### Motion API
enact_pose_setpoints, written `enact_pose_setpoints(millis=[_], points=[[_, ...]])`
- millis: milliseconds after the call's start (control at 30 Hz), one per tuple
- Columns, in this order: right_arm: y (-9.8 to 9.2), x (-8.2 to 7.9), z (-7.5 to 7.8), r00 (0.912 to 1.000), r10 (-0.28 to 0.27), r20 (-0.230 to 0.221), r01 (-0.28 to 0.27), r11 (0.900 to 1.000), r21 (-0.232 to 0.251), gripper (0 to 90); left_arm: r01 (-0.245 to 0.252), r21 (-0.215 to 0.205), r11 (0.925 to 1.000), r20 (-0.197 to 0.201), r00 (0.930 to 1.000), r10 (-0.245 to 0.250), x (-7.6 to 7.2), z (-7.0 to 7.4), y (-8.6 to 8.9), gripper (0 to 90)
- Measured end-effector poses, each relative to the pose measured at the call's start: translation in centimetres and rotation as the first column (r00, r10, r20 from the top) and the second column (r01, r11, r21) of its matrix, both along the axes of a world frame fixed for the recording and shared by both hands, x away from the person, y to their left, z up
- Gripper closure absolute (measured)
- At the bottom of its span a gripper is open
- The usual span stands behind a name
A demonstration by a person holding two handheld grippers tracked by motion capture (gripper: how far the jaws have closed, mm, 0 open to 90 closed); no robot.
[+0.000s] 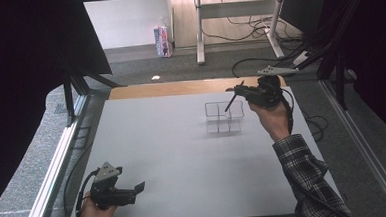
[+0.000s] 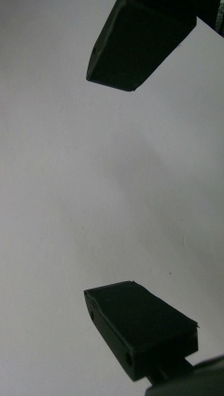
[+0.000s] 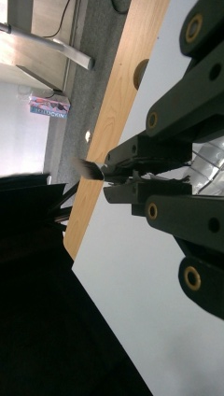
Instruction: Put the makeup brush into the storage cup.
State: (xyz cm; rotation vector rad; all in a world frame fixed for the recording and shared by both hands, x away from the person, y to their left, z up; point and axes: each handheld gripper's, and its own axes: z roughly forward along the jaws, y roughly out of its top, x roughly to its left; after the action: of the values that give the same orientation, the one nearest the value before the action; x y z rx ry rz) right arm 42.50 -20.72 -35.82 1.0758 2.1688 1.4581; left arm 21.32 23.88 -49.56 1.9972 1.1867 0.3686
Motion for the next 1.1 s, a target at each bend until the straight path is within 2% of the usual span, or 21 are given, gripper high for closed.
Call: enact_pose_setpoints(millis=[533,1100], points=[[0.9,1.7,-0.7,0.9996,-0.028,0.001,0.028,0.999,-0.032,83.2,0.01,-0.028,0.9996,-0.005,0.9999,-0.01,0.0,0.0,0.1,2.2],[1.6,2.1,-3.3,0.9993,-0.027,-0.026,0.026,0.998,-0.062,83.2,0.014,-0.032,0.9994,-0.006,0.9999,-0.014,0.0,0.0,0.1,2.1]])
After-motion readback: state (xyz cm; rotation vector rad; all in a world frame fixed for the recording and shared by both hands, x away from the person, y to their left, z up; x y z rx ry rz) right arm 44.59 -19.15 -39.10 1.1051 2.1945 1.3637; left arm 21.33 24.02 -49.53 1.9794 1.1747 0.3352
